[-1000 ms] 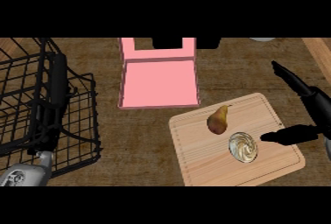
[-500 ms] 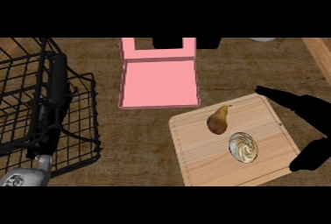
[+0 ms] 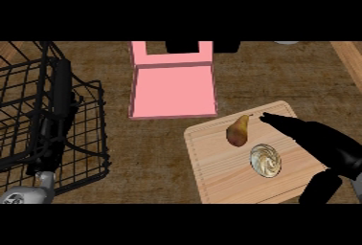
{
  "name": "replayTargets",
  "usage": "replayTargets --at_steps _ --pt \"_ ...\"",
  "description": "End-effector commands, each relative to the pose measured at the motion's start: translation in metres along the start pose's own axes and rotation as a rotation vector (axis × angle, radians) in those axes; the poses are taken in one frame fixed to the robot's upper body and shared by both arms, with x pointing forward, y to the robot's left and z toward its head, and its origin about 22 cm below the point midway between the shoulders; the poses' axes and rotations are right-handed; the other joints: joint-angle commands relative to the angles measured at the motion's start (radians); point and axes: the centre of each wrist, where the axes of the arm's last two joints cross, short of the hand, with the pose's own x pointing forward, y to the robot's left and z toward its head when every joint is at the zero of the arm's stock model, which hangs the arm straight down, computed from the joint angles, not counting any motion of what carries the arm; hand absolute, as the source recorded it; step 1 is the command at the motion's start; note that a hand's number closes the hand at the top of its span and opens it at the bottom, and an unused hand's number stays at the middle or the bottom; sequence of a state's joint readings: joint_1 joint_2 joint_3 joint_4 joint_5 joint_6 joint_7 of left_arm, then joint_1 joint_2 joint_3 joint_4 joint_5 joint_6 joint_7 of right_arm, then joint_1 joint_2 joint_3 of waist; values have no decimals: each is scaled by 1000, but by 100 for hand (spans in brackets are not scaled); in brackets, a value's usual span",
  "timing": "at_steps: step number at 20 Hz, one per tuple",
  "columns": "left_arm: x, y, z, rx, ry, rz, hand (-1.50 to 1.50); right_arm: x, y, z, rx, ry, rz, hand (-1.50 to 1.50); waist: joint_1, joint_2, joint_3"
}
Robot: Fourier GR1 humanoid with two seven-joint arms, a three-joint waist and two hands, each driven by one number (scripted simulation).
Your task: Pick the cupcake from the cutting board and place it in the cardboard box
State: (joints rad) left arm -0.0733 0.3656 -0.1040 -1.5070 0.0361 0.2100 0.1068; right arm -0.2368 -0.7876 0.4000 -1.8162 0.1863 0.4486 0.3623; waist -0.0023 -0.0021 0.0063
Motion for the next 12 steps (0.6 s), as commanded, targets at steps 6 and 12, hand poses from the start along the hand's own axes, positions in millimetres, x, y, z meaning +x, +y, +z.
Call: replayTargets --at_steps 6,12 --pt "-20 6 10 -31 39 -34 0 13 30 -19 11 81 36 -150 6 2 -6" --pt "-4 -4 -6 -2 -2 -51 0 -17 23 -21 36 89 24 -150 3 3 -6"
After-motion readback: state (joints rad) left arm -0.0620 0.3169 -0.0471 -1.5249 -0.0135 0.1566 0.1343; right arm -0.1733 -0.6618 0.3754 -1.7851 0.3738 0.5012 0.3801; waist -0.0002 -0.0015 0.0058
